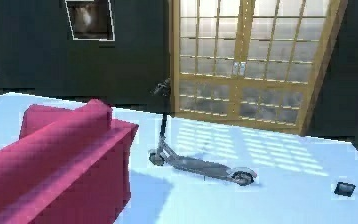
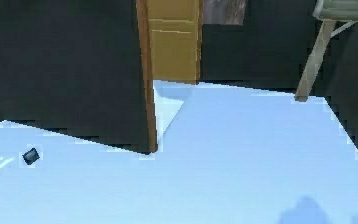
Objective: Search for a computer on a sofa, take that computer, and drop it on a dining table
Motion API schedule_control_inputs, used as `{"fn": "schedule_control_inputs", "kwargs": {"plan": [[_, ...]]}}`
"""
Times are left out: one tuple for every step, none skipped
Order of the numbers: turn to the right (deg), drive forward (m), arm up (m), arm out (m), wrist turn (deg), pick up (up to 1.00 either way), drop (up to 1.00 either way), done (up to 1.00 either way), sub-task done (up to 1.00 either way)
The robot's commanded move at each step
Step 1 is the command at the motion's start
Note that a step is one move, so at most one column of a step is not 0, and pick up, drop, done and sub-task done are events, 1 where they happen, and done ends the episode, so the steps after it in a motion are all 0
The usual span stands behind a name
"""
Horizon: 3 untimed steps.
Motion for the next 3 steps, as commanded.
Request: {"fn": "schedule_control_inputs", "kwargs": {"plan": [[0.0,0.35,0.0,0.0,0.0,0.0,0.0,0.0,0.0],[45.0,0.0,0.0,0.0,0.0,0.0,0.0,0.0,0.0],[9.0,0.0,0.0,0.0,0.0,0.0,0.0,0.0,0.0]]}}
